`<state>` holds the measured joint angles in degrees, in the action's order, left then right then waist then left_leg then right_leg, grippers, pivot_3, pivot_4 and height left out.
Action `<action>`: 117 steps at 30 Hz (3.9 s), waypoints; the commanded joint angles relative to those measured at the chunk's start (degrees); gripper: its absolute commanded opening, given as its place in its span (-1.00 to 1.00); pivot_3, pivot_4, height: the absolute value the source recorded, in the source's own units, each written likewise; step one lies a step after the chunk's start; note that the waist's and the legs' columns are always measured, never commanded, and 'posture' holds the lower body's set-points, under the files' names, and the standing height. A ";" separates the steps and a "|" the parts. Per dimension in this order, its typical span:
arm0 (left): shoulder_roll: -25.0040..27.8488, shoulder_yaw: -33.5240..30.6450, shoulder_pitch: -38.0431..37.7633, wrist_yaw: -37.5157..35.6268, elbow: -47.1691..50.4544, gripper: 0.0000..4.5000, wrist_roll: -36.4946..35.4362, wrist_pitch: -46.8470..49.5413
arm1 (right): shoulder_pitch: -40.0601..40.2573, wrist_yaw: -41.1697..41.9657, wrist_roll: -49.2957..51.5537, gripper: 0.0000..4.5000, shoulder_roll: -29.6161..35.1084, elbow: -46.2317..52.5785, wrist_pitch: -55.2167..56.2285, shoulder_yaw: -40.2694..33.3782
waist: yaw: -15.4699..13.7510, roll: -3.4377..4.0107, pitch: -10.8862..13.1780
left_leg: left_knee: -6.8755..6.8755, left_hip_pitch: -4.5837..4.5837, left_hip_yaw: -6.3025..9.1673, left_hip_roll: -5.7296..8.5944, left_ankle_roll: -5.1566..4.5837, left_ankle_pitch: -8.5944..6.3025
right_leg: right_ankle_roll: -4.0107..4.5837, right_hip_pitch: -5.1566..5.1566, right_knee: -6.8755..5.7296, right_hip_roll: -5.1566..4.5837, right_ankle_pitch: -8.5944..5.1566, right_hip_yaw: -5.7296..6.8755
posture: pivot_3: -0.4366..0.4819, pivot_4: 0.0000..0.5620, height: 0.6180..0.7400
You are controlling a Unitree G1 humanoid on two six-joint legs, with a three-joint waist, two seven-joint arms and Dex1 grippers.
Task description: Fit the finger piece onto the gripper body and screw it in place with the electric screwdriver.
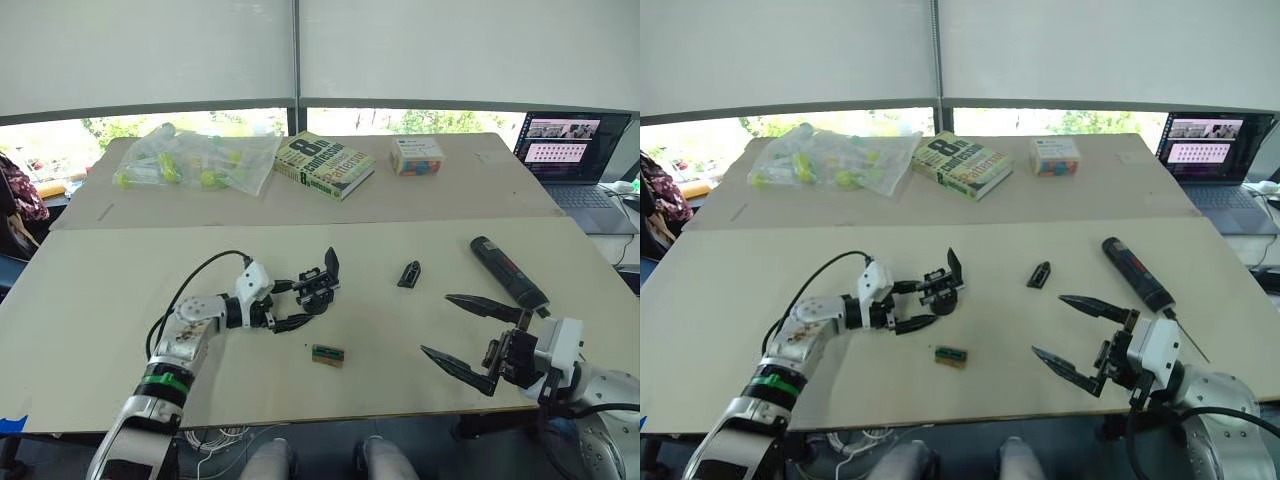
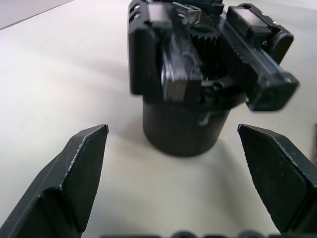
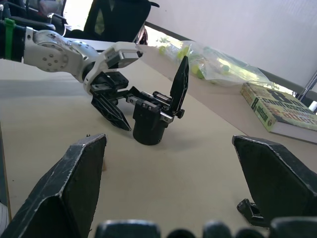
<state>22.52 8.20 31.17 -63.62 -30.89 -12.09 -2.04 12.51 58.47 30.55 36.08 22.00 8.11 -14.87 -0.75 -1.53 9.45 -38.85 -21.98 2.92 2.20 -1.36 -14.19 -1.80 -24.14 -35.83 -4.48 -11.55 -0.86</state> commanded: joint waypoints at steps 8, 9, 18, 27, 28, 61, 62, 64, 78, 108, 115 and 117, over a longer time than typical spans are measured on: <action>-2.58 0.20 2.72 -1.53 -5.61 0.58 2.74 -6.84 | 1.70 -1.06 0.32 1.00 0.03 2.89 0.51 -1.15 | 0.15 0.00 0.00 | 0.00 0.01 0.00 -0.02 -0.01 -0.01 | -0.01 -0.01 -0.02 0.01 0.00 -0.02 | -0.05 -0.47 1.00; -2.49 -0.31 2.11 -1.67 -4.77 0.41 2.14 -6.93 | 1.81 -1.12 0.28 1.00 0.00 2.90 0.59 -1.16 | 0.15 0.00 0.00 | 0.00 0.01 0.00 -0.02 -0.01 -0.01 | -0.01 -0.01 -0.02 0.01 0.00 -0.02 | -0.05 -0.47 1.00; -5.23 -3.86 -5.12 13.76 17.17 0.02 1.52 3.60 | 1.33 -0.53 0.47 1.00 0.35 1.94 0.89 -0.77 | 0.04 -0.02 0.02 | -0.01 -0.06 0.01 -0.04 -0.01 -0.01 | -0.01 -0.08 -0.03 -0.01 0.01 -0.05 | -0.05 -0.47 1.00; -10.71 -1.07 -14.45 28.17 29.14 0.02 5.69 10.95 | -1.59 1.46 0.93 1.00 0.87 -0.23 0.94 -0.63 | 0.06 -0.02 0.02 | -0.01 -0.02 0.01 -0.04 -0.01 -0.01 | -0.02 -0.05 -0.01 -0.01 0.00 -0.05 | -0.05 -0.47 1.00; -11.24 -0.63 -14.84 29.13 29.31 0.02 6.16 11.03 | -1.96 1.66 0.94 1.00 0.91 -0.53 0.95 -0.71 | 0.05 -0.02 0.02 | 0.00 -0.03 0.01 -0.05 -0.01 -0.01 | -0.02 -0.06 -0.01 0.00 0.00 -0.05 | -0.05 -0.47 1.00; 1.80 -0.84 -3.10 1.58 6.64 0.99 0.88 -0.09 | 0.02 1.19 0.75 1.00 0.93 1.25 -0.07 -1.85 | 0.02 0.01 0.01 | 0.00 0.00 0.00 -0.01 -0.01 -0.01 | -0.01 -0.02 0.00 -0.01 0.00 -0.03 | -0.05 -0.47 1.00; 1.27 -0.79 -1.66 0.61 3.82 0.99 0.99 -1.20 | 0.04 0.98 0.76 1.00 0.95 1.51 -0.26 -1.80 | 0.02 0.01 0.01 | -0.01 0.00 0.00 -0.02 -0.01 -0.01 | -0.01 -0.02 0.00 -0.01 0.01 -0.03 | -0.05 -0.47 1.00; 0.24 -0.71 0.95 0.08 -1.31 0.99 1.59 -3.11 | 0.15 0.51 0.73 1.00 1.01 2.07 -0.56 -1.64 | 0.05 0.01 0.01 | -0.01 -0.01 0.00 -0.01 -0.01 -0.01 | -0.01 -0.03 0.00 0.00 0.01 -0.03 | -0.05 -0.47 1.00; -4.15 -0.77 8.50 -3.61 -15.63 0.64 3.56 -9.82 | 1.23 -1.71 -0.52 1.00 0.99 3.23 -0.42 -1.35 | -0.03 0.00 0.01 | -0.04 0.00 -0.01 0.03 -0.02 -0.01 | -0.04 0.02 -0.02 -0.01 0.01 -0.03 | -0.05 -0.47 1.00; -9.19 0.87 -14.71 26.88 30.16 0.01 6.83 12.00 | 0.37 -0.67 -0.42 1.00 0.90 1.98 -0.31 -0.40 | 0.04 0.00 0.02 | -0.02 -0.04 0.01 -0.03 -0.04 -0.03 | -0.04 -0.06 -0.01 -0.01 0.01 -0.06 | -0.05 -0.47 1.00; -9.75 1.37 -16.41 28.18 29.24 0.01 6.73 12.35 | 1.38 -0.64 -0.34 1.00 1.00 2.31 -0.11 -1.09 | -0.01 0.00 0.02 | -0.03 -0.02 0.00 -0.02 -0.04 -0.03 | -0.04 -0.02 0.00 -0.04 0.01 -0.06 | -0.05 -0.47 1.00; -9.43 1.13 -16.57 27.94 28.99 0.01 6.43 12.37 | 1.51 -0.60 -0.32 1.00 1.04 2.28 -0.07 -1.17 | 0.00 0.01 0.01 | -0.03 -0.01 0.00 -0.02 -0.04 -0.03 | -0.04 -0.02 0.00 -0.04 0.01 -0.06 | -0.05 -0.47 1.00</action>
<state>13.13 9.42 14.94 -35.42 -3.91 -4.60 10.83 14.14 57.51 29.37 36.48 23.03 7.20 -14.32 -0.75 -1.52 9.47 -38.87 -21.99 2.93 2.18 -1.40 -14.22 -1.84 -24.16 -35.84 -4.51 -11.54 -0.92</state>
